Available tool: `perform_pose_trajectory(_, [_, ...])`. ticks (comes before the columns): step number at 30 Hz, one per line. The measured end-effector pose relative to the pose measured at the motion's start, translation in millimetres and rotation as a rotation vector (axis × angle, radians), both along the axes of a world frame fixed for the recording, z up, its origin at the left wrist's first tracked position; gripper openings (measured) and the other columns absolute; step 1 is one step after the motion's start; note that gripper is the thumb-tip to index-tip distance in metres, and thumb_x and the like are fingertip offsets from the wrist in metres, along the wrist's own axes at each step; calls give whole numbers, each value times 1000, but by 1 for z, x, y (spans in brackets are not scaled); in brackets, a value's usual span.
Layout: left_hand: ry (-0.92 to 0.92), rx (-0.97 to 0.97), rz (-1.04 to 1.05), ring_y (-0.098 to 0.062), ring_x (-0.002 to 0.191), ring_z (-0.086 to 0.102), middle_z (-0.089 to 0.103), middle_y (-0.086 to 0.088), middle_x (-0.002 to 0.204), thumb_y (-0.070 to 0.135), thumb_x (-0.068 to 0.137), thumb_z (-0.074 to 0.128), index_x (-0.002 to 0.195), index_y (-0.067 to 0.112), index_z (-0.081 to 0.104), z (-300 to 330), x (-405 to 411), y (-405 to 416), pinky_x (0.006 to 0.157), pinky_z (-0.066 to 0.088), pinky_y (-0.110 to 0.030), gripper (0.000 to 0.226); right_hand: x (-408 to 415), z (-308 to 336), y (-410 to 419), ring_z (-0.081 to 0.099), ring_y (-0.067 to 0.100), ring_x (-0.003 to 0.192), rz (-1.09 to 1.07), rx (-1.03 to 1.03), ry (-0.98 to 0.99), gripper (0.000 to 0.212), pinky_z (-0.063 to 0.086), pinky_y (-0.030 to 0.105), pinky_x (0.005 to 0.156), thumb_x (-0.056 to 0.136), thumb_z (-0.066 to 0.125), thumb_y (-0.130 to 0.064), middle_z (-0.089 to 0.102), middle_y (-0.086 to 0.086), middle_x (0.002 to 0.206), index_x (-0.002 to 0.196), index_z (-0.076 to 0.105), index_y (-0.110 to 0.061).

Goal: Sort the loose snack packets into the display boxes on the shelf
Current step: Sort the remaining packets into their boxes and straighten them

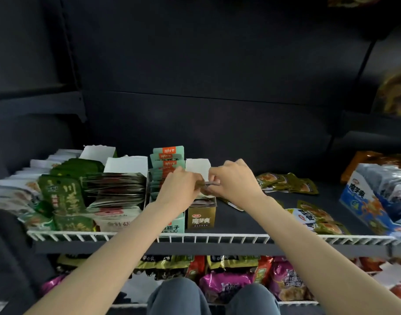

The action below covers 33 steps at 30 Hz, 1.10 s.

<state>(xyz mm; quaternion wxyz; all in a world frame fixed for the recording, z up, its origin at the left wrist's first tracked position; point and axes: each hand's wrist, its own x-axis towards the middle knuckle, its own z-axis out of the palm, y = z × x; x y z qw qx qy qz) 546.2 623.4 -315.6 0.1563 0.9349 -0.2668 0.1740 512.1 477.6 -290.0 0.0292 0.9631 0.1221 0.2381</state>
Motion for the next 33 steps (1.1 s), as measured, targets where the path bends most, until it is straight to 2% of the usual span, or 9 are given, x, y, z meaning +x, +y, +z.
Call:
perform_pose_trajectory(5, [-10,3,49,-27,88,56,52,-7,98,21,96,50,108,24,69,-3,6,0,81,47,-33,23,-4,-21,-12,61,17,87,56,389,277,24,52,34,74,83,66,-25,68,-4,98,107,65,-24])
perform_pose_trajectory(9, [-23,-52,19,-26,93,56,55,-9,105,23,95,52,115,24,64,-3,4,2,86,47,-33,23,-3,-30,-21,61,26,76,-6,293,167,16,48,36,62,91,51,-17,67,4,81,100,64,-21])
perform_pose_trajectory(13, [-102,-6,-116,-18,102,51,62,-1,110,27,93,53,117,24,62,-4,-2,3,86,40,-30,25,4,-33,-8,59,31,87,-71,13,108,20,36,32,60,95,45,-16,63,8,92,110,58,-18])
perform_pose_trajectory(15, [-94,83,-74,-21,100,52,58,-5,108,31,95,50,116,25,64,-4,-3,5,83,39,-27,26,10,-37,-2,59,30,90,-90,32,160,21,36,31,61,94,45,-14,62,9,96,110,59,-16])
perform_pose_trajectory(19, [-41,206,-32,-21,105,47,58,-8,110,41,96,44,122,26,61,-3,-5,5,85,36,-29,34,14,-40,-9,61,16,100,-30,422,316,24,48,28,78,90,57,-24,68,0,108,112,67,-21])
perform_pose_trajectory(22, [-57,150,-64,-18,107,46,64,-1,111,42,95,42,120,23,62,-4,-5,-2,89,37,-32,37,6,-40,-30,61,7,101,-5,649,276,23,43,18,83,90,59,-23,69,-6,108,111,68,-20])
perform_pose_trajectory(25, [-83,44,-157,-15,105,48,66,4,108,33,96,42,113,20,64,-6,-6,-27,88,40,-30,30,1,-48,-65,62,13,102,-170,722,232,23,44,21,84,91,55,-18,69,-3,108,109,69,-18])
perform_pose_trajectory(28, [-13,0,-249,-18,103,49,64,0,108,22,95,41,111,15,63,-12,-9,-70,87,42,-31,28,0,-63,-96,58,26,110,-387,667,270,30,45,31,86,91,54,-22,65,8,116,119,62,-12])
perform_pose_trajectory(33, [209,140,-253,-28,119,46,51,-10,128,20,95,43,127,7,47,-41,9,-129,95,43,-41,34,6,-90,-135,31,37,134,-678,435,501,64,26,39,111,90,53,-42,45,23,138,141,33,-9])
